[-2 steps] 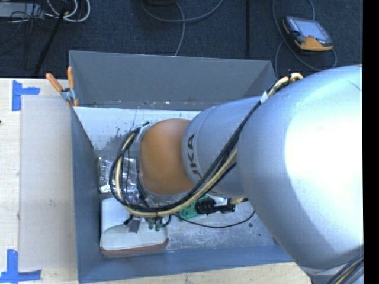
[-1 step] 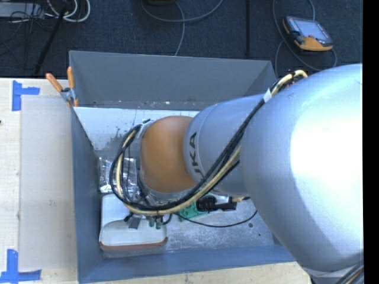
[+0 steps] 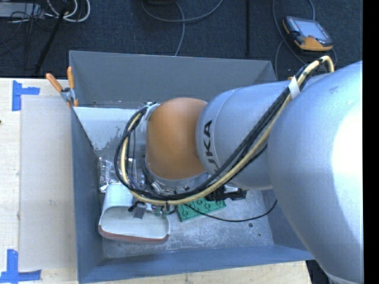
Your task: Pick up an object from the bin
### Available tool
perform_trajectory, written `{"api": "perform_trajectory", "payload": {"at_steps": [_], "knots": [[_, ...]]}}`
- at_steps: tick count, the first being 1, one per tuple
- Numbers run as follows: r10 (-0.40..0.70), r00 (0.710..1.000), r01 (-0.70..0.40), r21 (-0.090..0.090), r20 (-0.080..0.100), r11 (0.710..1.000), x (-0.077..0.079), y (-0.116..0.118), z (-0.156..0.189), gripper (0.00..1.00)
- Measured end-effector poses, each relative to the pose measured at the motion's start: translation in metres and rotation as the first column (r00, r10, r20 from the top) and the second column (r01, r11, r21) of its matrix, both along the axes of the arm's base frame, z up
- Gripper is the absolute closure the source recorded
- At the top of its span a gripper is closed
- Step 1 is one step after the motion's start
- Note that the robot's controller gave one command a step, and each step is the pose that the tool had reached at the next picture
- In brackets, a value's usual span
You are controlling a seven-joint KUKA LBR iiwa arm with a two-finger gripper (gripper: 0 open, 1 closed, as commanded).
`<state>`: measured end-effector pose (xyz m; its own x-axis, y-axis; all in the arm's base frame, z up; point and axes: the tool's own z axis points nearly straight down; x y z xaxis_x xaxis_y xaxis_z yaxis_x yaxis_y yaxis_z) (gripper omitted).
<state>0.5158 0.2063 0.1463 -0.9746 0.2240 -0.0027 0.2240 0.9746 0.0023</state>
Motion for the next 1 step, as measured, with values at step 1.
{"api": "perform_trajectory", "payload": {"at_steps": [1], "knots": [[0.003,1.0,-0.003,0.0,-0.001,1.0,0.0007,-0.0005,0.0437,1.0]]}}
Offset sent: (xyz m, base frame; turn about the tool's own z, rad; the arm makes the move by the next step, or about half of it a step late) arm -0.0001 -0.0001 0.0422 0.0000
